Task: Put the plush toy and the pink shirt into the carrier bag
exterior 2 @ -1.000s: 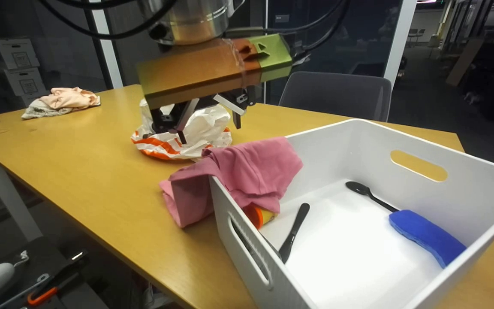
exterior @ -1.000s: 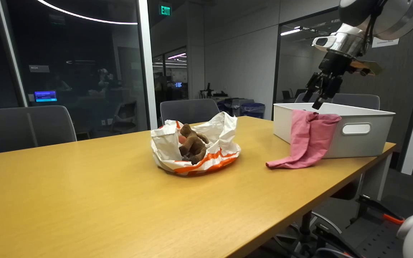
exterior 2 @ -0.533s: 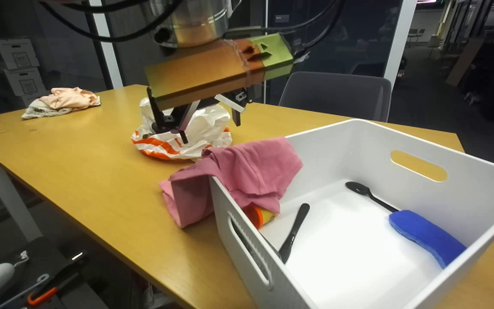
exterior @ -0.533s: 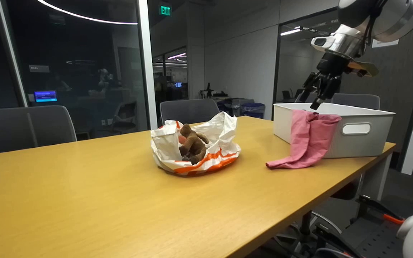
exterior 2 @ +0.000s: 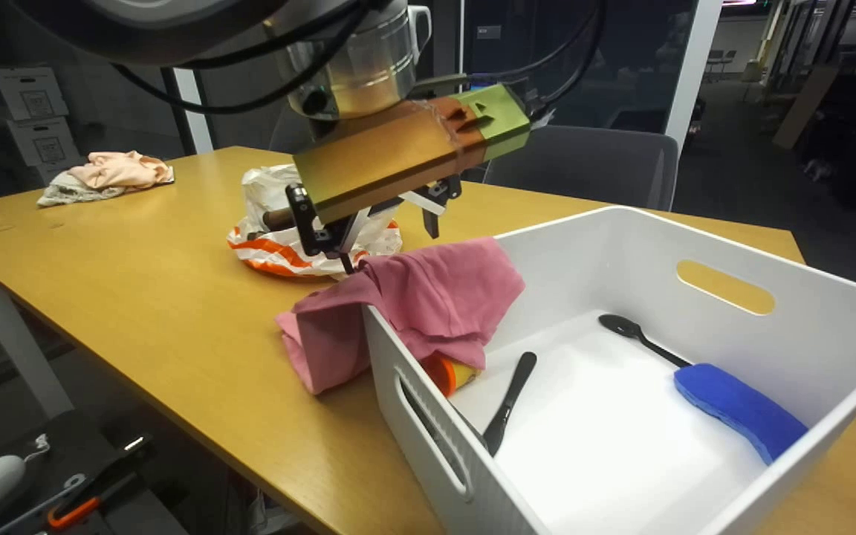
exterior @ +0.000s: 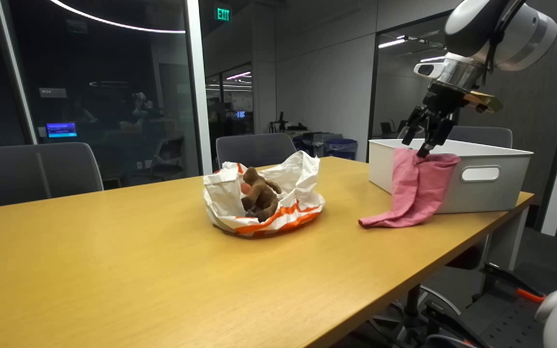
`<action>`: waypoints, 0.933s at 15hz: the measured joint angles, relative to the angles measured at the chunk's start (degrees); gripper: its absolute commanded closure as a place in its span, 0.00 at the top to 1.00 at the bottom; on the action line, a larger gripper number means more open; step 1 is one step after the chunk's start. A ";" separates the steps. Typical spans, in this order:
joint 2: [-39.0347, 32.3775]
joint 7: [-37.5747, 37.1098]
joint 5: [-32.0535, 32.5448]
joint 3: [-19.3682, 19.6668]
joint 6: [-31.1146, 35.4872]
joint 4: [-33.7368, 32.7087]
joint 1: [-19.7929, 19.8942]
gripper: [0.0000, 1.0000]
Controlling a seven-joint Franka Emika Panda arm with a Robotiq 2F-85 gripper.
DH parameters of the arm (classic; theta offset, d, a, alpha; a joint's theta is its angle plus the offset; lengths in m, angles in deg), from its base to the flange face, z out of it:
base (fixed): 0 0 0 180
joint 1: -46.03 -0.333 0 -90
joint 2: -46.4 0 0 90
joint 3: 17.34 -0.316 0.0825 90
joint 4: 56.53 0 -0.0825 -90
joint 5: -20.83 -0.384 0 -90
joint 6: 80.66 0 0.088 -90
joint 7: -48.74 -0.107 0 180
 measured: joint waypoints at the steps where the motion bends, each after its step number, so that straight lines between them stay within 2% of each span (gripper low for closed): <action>1: -0.49 0.18 0.58 0.00 0.28 0.00 0.18 1.00; 3: -1.00 0.27 2.39 -0.09 0.28 0.00 0.84 1.00; 4: -1.00 0.33 3.03 -0.13 0.20 0.00 1.10 0.75; 5: -0.94 0.54 3.41 -0.13 0.15 0.00 1.29 0.73; 8: -0.85 0.97 3.54 -0.13 -0.03 -0.01 1.60 0.51; 11: -0.50 1.05 3.54 -0.11 -0.11 -0.11 1.62 0.39; 14: -0.07 1.12 3.54 -0.11 -0.11 -0.22 1.62 0.15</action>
